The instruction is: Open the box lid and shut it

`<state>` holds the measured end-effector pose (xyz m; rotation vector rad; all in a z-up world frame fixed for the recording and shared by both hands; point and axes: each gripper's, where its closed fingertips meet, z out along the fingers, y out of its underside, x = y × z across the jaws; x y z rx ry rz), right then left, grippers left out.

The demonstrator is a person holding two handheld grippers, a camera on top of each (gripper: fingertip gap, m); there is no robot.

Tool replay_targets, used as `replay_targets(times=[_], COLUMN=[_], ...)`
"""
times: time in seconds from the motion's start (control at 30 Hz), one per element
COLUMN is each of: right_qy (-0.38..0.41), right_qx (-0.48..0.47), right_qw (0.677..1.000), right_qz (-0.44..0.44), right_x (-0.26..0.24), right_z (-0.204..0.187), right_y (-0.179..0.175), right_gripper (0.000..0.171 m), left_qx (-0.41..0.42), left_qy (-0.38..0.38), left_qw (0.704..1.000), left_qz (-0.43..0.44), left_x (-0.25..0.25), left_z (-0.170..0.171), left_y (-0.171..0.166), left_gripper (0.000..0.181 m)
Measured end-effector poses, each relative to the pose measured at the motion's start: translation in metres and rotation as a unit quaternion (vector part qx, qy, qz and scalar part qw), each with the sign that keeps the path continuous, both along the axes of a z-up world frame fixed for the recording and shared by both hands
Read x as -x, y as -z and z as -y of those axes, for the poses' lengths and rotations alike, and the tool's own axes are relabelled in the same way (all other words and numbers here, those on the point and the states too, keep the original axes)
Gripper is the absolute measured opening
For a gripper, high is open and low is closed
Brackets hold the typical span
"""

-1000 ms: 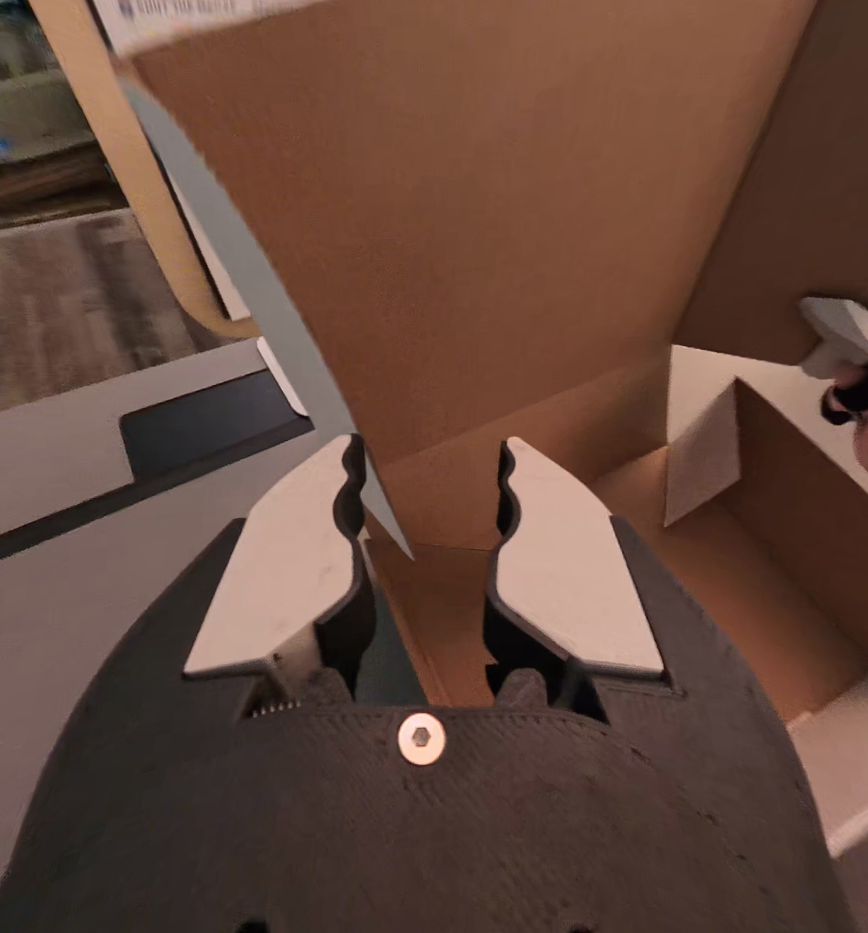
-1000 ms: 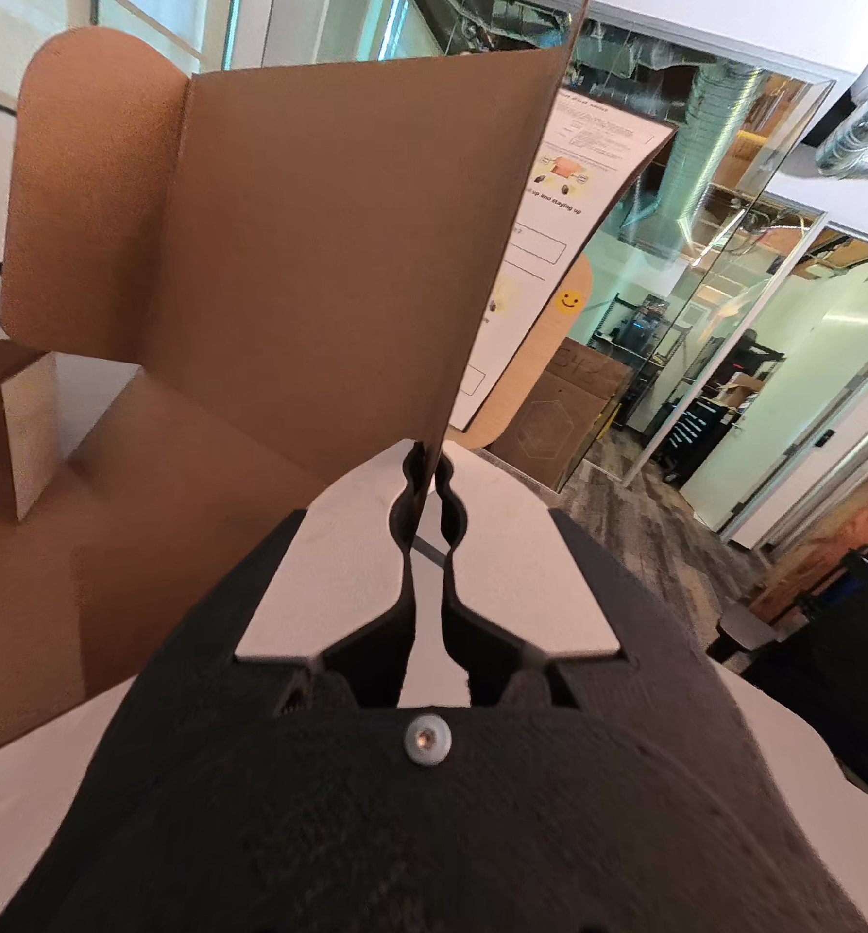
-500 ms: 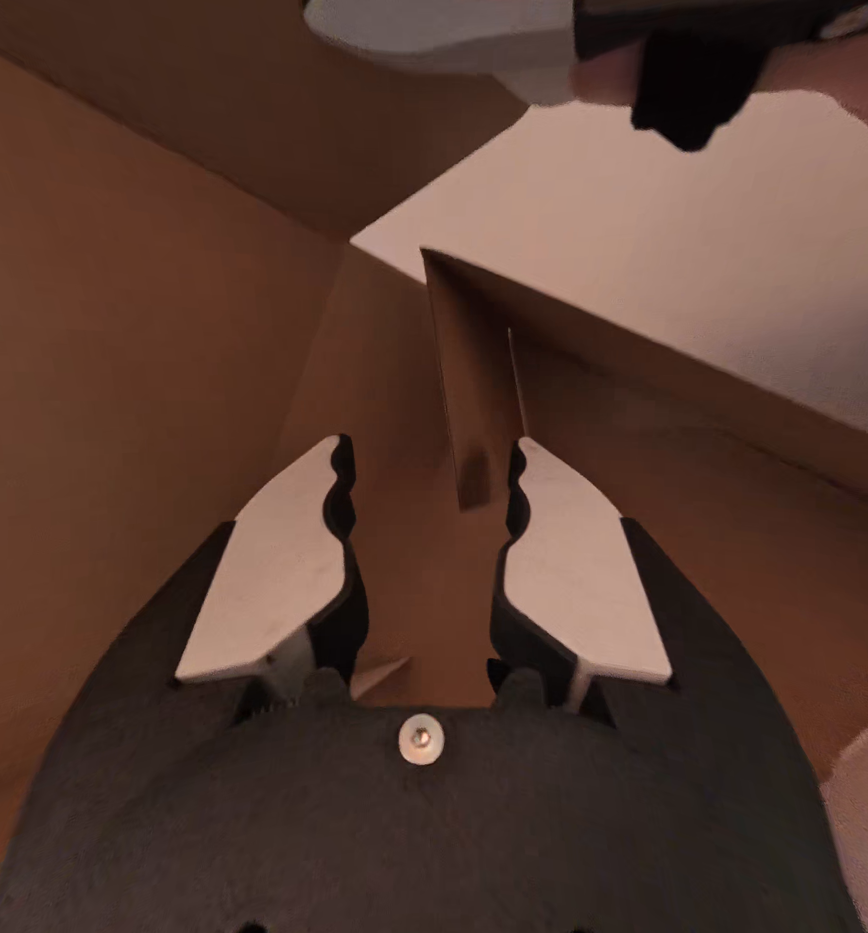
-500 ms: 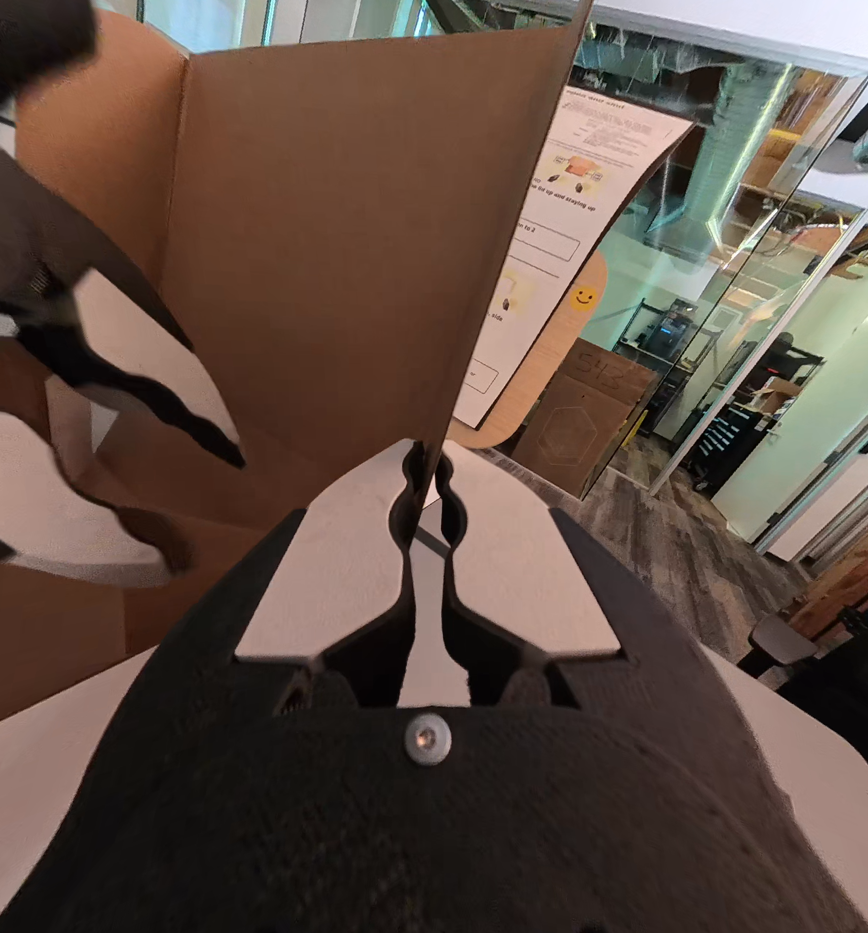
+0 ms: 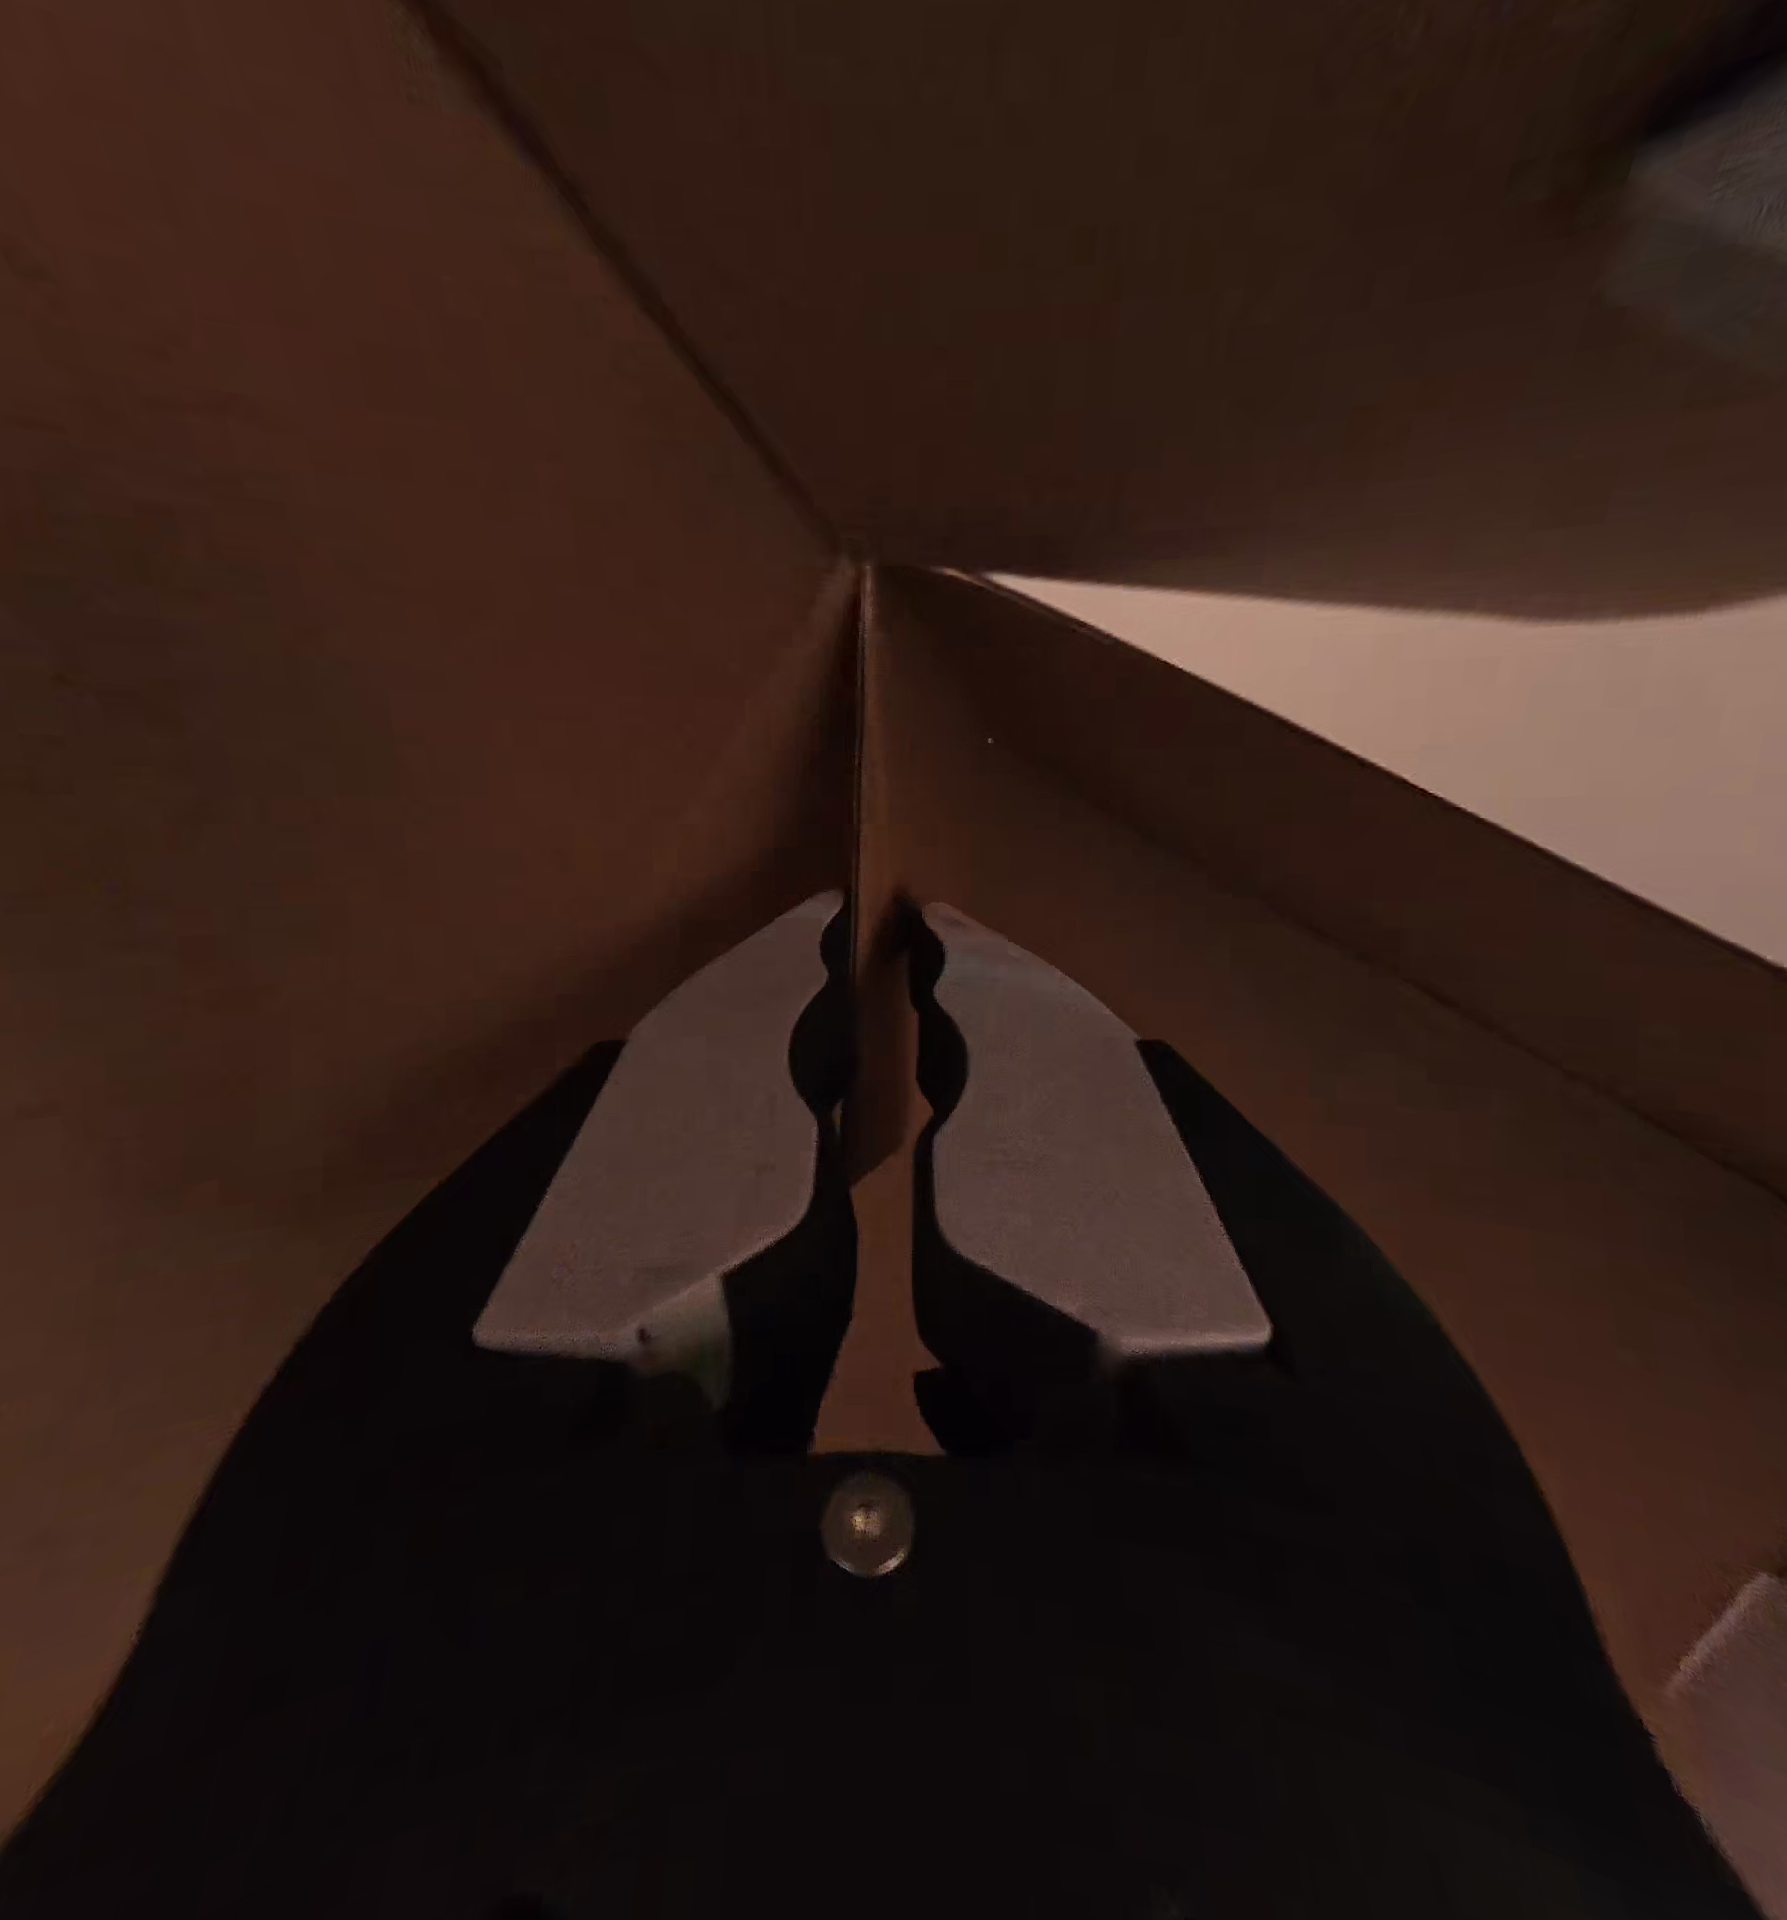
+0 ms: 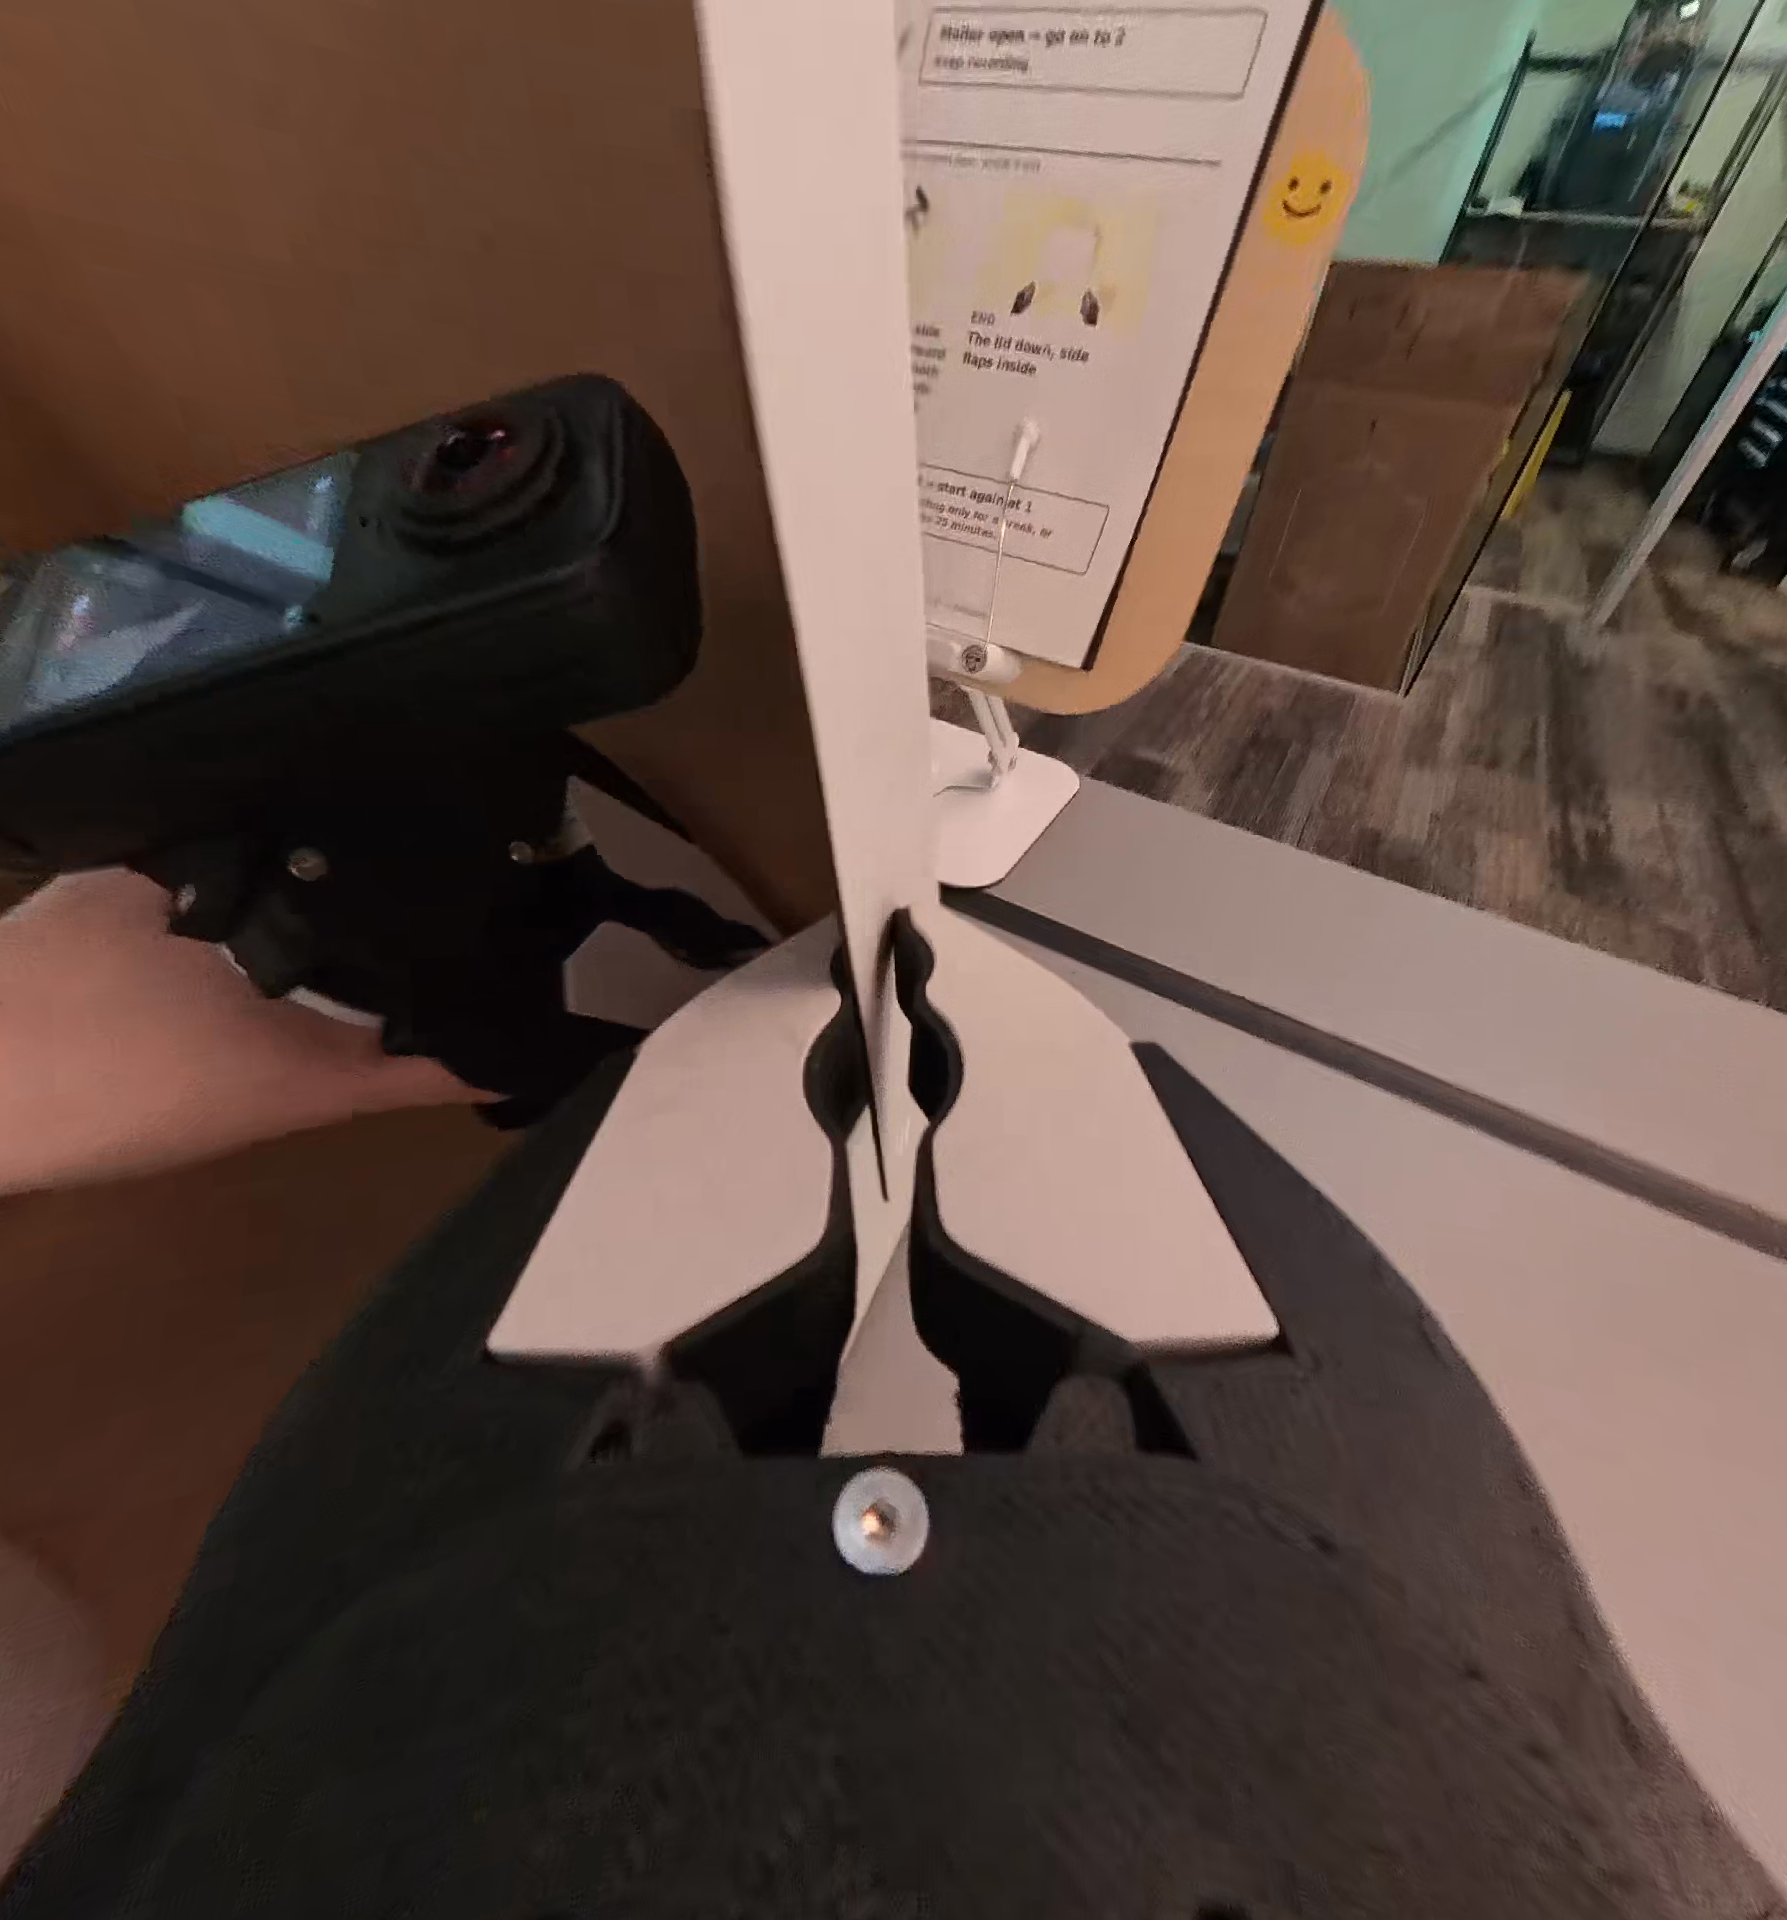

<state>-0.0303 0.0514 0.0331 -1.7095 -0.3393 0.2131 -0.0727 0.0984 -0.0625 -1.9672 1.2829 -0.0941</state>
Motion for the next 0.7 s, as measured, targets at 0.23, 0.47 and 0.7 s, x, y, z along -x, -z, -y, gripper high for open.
replay_targets(times=[0.23, 0.47, 0.7], right_qy=[0.006, 0.019, 0.02], right_qx=[0.074, 0.103, 0.093], right_qw=[0.996, 0.993, 0.994], right_qz=[-0.054, -0.053, -0.045], right_x=[0.012, 0.011, 0.01], right_z=[-0.002, -0.008, -0.017], right_y=[0.015, 0.033, 0.038], right_gripper=[0.01, 0.011, 0.01], left_qx=[-0.026, -0.012, 0.04], left_qy=[-0.014, -0.02, -0.012], left_qw=[0.999, 0.999, 0.999], left_qz=[-0.021, -0.038, -0.023], left_x=[0.002, 0.004, 0.002], left_z=[-0.014, -0.02, -0.015], left_y=[0.009, 0.018, 0.024], left_gripper=[0.01, 0.01, 0.005])
